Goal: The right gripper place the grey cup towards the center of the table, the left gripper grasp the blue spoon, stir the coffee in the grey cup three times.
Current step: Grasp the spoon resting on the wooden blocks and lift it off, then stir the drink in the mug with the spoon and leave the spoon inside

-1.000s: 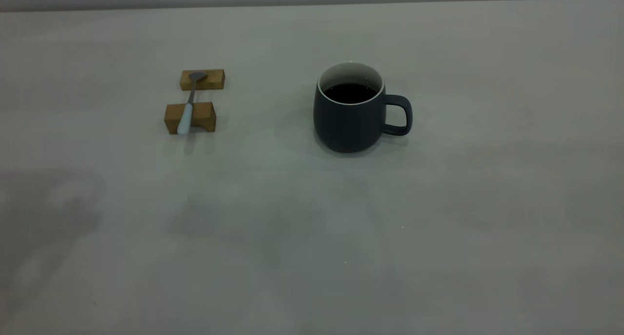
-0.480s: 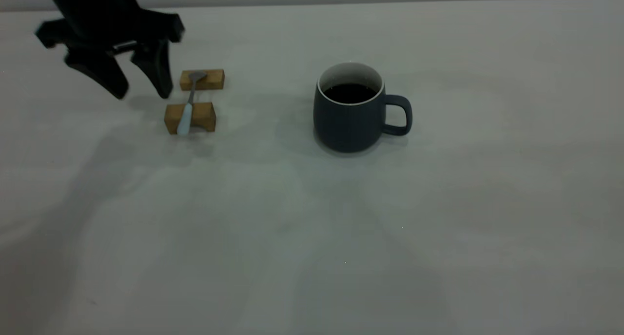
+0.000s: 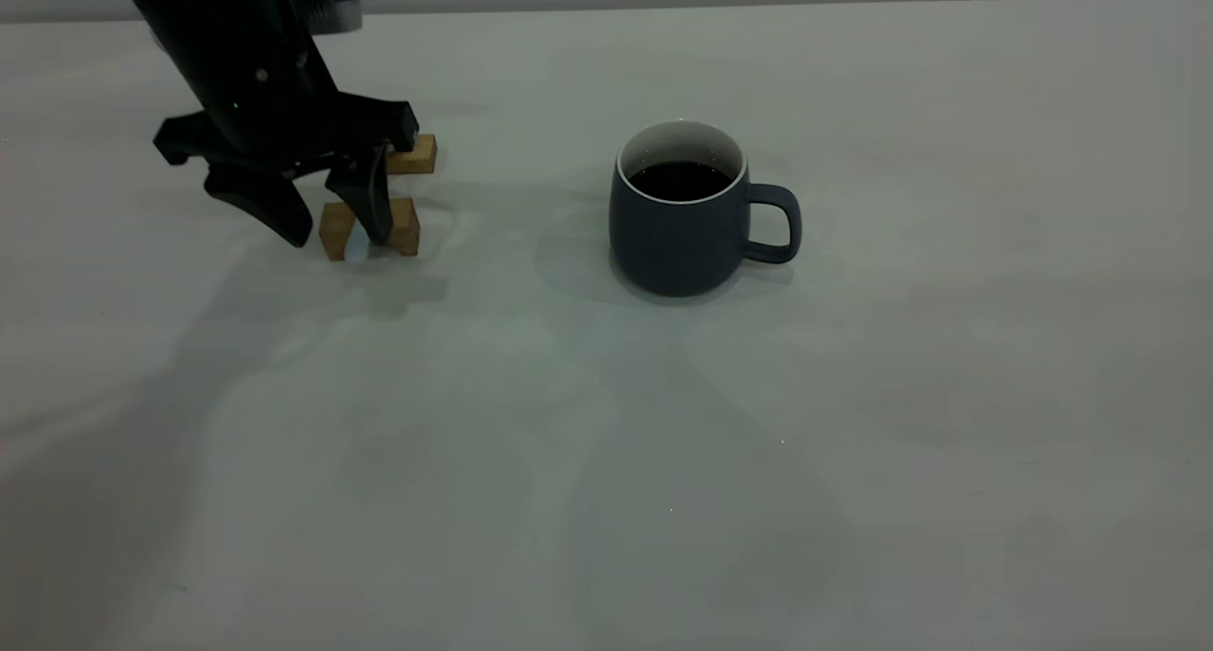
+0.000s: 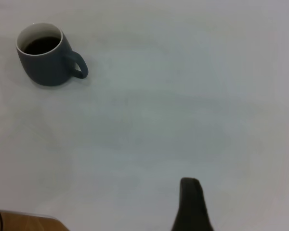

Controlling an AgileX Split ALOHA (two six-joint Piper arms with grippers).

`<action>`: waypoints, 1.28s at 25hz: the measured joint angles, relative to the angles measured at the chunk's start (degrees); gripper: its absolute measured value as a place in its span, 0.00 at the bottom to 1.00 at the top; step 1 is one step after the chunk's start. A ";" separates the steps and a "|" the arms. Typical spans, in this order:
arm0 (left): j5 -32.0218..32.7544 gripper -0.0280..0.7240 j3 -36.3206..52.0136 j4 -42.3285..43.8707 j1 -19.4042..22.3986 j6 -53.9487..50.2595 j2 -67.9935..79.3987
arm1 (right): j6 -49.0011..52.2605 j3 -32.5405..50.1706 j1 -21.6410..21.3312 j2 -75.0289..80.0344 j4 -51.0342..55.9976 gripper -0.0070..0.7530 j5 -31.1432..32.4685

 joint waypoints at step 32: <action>41.39 0.24 -27.50 -25.05 -0.48 -39.20 -3.08 | 0.00 0.00 0.00 0.00 0.05 0.79 0.00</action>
